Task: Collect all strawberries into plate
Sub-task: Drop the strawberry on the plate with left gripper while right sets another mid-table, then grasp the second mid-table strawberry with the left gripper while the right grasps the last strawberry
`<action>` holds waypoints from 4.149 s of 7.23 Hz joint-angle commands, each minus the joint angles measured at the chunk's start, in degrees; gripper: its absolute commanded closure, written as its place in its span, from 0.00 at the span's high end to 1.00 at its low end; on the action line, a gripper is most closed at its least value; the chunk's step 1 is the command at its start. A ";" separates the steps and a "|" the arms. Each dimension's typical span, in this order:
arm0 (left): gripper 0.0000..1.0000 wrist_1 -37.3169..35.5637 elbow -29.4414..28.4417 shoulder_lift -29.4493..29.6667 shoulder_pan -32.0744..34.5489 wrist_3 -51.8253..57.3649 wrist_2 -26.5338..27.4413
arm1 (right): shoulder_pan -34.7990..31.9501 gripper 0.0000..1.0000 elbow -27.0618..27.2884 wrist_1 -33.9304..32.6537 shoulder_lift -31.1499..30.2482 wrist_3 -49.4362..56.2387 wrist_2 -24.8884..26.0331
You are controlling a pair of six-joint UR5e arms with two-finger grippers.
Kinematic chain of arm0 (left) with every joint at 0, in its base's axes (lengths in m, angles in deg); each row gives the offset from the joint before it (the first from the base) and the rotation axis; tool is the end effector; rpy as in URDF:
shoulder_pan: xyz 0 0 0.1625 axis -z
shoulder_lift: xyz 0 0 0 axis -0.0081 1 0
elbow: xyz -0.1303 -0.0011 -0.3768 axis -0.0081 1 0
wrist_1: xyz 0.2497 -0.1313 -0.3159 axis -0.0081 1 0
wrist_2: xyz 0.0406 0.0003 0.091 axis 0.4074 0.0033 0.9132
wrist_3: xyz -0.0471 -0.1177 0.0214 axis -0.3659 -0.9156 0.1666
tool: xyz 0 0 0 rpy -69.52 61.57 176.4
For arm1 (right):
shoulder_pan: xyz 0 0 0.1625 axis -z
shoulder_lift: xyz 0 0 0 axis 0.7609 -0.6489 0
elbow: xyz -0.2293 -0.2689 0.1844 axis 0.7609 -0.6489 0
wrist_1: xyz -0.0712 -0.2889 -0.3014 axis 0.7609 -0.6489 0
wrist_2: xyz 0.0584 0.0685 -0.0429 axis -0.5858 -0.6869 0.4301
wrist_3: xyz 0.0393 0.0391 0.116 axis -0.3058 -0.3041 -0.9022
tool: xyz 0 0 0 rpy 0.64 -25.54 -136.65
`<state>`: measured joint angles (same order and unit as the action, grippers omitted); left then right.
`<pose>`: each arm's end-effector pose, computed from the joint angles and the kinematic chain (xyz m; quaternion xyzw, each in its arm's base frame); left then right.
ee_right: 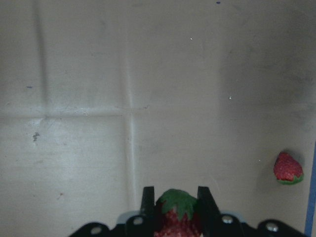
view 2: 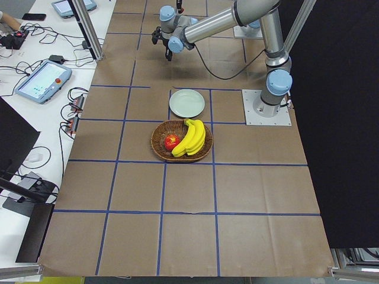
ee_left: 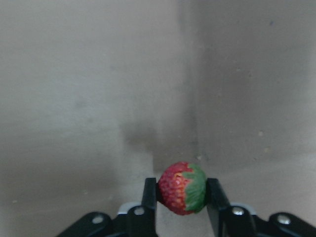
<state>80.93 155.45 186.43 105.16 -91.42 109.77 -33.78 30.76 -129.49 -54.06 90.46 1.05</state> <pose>-0.2940 -0.5564 0.1769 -0.0754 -0.9960 0.0201 0.0424 0.0744 -0.5297 0.2538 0.0056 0.9998 0.0141 0.0101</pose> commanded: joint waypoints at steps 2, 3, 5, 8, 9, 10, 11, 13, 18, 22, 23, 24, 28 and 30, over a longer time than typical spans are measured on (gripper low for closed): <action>0.00 3.15 12.44 -13.08 -7.47 13.77 12.08 | -8.13 0.04 -7.26 -0.03 6.26 -6.87 -0.26; 0.00 3.15 16.48 -15.98 -11.32 20.85 12.44 | -13.74 0.04 -11.38 -0.03 9.34 -11.19 -0.35; 0.00 -4.62 24.83 -18.03 -19.50 32.74 12.10 | -24.12 0.04 -18.77 -0.81 17.15 -26.02 -2.53; 0.19 -10.47 30.23 -16.73 -28.49 39.54 11.92 | -28.47 0.04 -19.78 -7.14 25.26 -30.04 -2.54; 0.45 -10.47 30.23 -16.54 -29.20 41.30 11.83 | -28.47 0.04 -18.64 -7.41 26.58 -29.87 -2.54; 0.60 -10.56 30.15 -16.54 -29.38 41.32 11.57 | -28.12 0.05 -18.81 -9.41 27.81 -29.95 -2.54; 0.94 -10.47 30.15 -16.54 -29.38 41.32 11.48 | -28.47 0.08 -18.55 -9.52 28.26 -30.04 -2.54; 0.97 -10.21 29.97 -16.89 -29.38 41.40 11.66 | -27.69 1.00 -19.07 -9.00 27.83 -30.04 -2.54; 0.99 -9.15 27.17 -18.39 -23.87 29.15 5.86 | -20.34 1.00 -18.99 6.17 12.74 -21.93 -1.67; 0.99 -8.97 16.56 -10.16 -7.62 -1.45 -0.92 | -2.76 1.00 -11.45 6.92 5.16 0.23 2.29; 0.99 -8.98 12.52 -6.12 -3.76 -5.49 -0.22 | 3.28 1.00 -10.73 6.13 4.89 6.98 2.20; 0.99 -8.89 8.04 -2.43 -0.50 -8.92 0.40 | 8.30 1.00 -10.55 6.12 4.88 14.44 2.20; 0.99 -9.33 2.91 3.32 3.49 -9.48 0.95 | 16.44 0.99 7.67 -10.34 5.32 22.96 1.24; 0.99 -10.46 2.37 6.03 3.67 -9.48 0.49 | 16.35 1.00 15.53 -21.10 5.59 23.04 1.24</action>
<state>71.32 158.22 190.74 108.67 -100.83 110.51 -17.51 41.47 -145.16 -48.57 113.43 2.32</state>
